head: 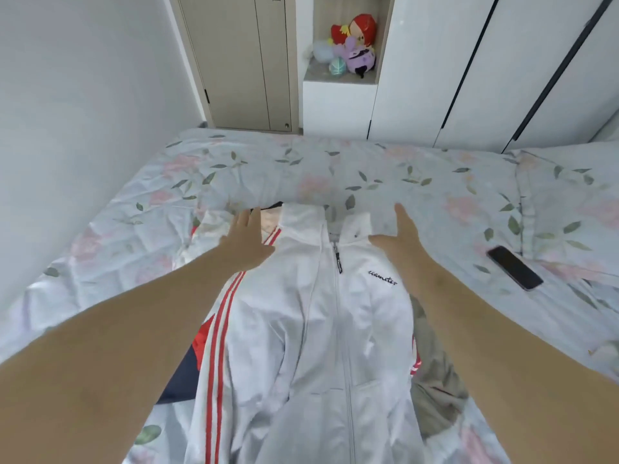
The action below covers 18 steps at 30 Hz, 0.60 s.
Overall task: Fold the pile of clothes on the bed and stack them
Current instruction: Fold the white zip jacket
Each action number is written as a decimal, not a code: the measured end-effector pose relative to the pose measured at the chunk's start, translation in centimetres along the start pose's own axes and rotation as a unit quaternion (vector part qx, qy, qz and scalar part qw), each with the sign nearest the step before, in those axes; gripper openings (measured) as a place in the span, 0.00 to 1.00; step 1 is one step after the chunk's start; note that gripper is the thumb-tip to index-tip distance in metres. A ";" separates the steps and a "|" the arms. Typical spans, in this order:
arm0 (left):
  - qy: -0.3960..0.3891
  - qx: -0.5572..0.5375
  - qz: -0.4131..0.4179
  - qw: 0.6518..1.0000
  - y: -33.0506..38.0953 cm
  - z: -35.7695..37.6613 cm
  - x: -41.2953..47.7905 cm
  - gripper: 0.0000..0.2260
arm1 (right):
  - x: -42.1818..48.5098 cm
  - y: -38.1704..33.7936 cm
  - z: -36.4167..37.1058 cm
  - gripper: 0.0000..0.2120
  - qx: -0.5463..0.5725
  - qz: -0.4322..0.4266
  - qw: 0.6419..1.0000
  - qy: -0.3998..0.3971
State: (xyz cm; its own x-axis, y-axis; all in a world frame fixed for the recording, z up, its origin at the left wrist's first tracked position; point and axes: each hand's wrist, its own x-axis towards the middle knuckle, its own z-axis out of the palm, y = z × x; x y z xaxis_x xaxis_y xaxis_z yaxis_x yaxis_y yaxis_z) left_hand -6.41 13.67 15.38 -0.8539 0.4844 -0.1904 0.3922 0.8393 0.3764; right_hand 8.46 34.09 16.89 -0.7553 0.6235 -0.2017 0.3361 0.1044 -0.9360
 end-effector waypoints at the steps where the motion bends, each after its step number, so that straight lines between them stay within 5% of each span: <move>1: -0.028 0.014 -0.003 0.999 -1.0 1.3 -0.2 0.35 | -0.3 1.6 0.9 0.36 -0.016 0.013 1.000 -0.015; 11: -0.136 -0.011 -0.062 0.989 -11.2 12.4 -2.4 0.30 | -3.2 13.1 10.6 0.34 -0.036 0.170 0.975 -0.136; 18: -0.088 -0.081 -0.185 0.975 -18.3 18.5 -3.9 0.31 | -4.8 19.7 17.6 0.33 -0.044 0.221 0.962 -0.155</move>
State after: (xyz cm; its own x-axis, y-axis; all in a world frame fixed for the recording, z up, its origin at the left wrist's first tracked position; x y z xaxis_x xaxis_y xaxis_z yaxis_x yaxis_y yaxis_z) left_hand -3.92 0.94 -7.51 -0.8488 0.2031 -0.4882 -0.0023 0.9219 0.3875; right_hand 8.84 19.54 -5.62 -0.6545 0.3624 -0.6636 0.6991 -0.0441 -0.7136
